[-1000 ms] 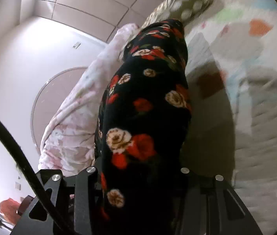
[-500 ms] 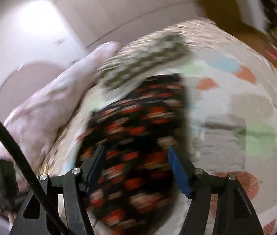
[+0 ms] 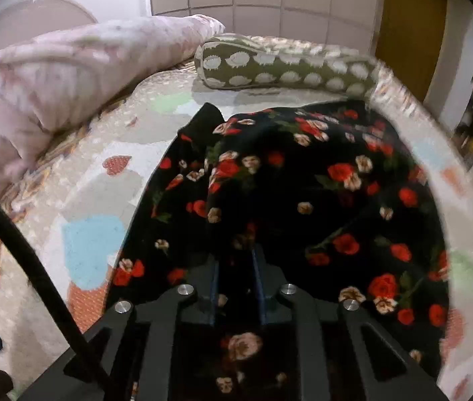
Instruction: Fold large clothes
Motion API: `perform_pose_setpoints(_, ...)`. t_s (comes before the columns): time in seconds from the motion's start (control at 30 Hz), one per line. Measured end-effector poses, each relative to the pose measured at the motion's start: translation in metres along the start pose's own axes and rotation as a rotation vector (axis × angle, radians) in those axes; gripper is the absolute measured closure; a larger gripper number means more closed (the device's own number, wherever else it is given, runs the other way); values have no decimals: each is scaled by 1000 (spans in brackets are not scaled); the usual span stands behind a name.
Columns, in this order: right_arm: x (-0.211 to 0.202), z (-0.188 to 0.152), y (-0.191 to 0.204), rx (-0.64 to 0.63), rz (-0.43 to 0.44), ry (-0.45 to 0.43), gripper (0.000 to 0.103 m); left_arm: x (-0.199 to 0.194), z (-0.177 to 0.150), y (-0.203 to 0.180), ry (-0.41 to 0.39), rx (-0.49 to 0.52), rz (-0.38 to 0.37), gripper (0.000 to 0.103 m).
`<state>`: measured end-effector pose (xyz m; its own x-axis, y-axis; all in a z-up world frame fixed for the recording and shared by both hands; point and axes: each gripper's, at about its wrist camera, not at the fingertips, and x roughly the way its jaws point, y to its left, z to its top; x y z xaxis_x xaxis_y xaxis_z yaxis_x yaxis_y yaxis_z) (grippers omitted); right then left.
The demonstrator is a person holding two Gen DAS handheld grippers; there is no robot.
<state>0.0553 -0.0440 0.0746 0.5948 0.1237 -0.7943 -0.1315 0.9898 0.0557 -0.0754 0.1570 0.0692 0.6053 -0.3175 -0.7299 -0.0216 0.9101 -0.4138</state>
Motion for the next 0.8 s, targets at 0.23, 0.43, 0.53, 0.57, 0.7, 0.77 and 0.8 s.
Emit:
perform_pose_setpoints(0.23, -33, 25, 9, 162, 305, -26, 94, -5, -14, 32, 7, -57, -9, 48)
perform_pose_setpoints(0.43, 25, -2, 43, 140, 304, 91, 93, -11, -23, 40, 16, -80, 0, 48)
perform_pose_setpoints(0.53, 15, -4, 43, 133, 317, 66, 91, -14, -23, 40, 18, -72, 2, 48)
perform_pose_setpoints(0.57, 6, -2, 44, 103, 313, 69, 86, -15, -23, 40, 17, -72, 1, 48)
perform_pose_setpoints(0.7, -42, 10, 38, 56, 372, -9, 61, -13, -22, 38, 15, -77, -11, 47)
perform_pose_setpoints(0.77, -56, 14, 32, 76, 391, -61, 61, -10, -21, 34, 18, -70, -11, 46)
perform_pose_setpoints(0.8, -55, 17, 32, 78, 384, -60, 61, -9, -21, 31, 20, -65, -10, 46)
